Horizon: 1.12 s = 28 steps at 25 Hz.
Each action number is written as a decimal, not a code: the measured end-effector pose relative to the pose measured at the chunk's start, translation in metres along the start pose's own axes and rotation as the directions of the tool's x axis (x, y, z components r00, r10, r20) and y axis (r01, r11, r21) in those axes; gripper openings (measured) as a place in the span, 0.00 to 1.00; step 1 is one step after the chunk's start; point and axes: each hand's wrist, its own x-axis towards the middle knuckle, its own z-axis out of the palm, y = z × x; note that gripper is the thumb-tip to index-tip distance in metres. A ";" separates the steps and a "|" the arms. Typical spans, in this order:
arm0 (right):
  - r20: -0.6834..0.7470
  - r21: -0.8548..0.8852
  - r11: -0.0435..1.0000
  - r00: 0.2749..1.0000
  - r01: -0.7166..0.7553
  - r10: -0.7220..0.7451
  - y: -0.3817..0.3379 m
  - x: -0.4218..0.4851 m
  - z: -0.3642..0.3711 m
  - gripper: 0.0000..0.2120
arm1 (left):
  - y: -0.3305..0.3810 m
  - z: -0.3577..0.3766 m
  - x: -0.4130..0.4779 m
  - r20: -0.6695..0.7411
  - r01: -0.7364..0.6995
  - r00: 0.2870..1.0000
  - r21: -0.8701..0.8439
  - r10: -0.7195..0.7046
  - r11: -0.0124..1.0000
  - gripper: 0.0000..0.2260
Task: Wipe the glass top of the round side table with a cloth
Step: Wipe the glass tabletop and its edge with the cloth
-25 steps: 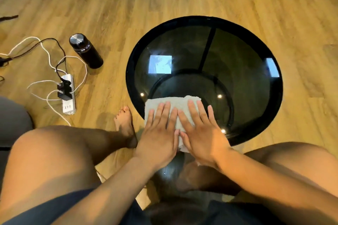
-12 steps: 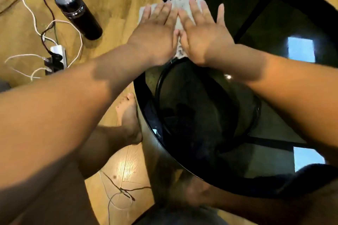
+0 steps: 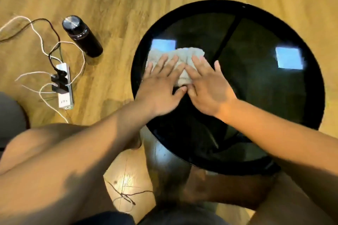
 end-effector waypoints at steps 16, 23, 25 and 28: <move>-0.253 -0.129 0.985 0.964 -0.114 0.078 0.082 0.091 0.000 0.20 | -0.010 -0.012 0.143 -0.106 -0.118 0.980 0.378 0.170 0.918 0.32; -0.139 0.062 0.990 0.981 -0.124 0.132 0.099 0.184 -0.040 0.17 | -0.012 -0.034 0.231 -0.133 0.048 0.991 0.248 -0.015 0.968 0.15; -0.243 -0.006 0.976 0.947 -0.217 0.209 0.105 0.174 -0.043 0.15 | -0.005 -0.041 0.220 -0.249 0.007 0.964 0.384 0.097 0.923 0.21; -0.279 -0.019 0.999 0.960 -0.045 0.038 0.102 0.106 -0.040 0.18 | 0.011 -0.035 0.167 -0.183 -0.115 0.964 0.364 0.192 0.924 0.21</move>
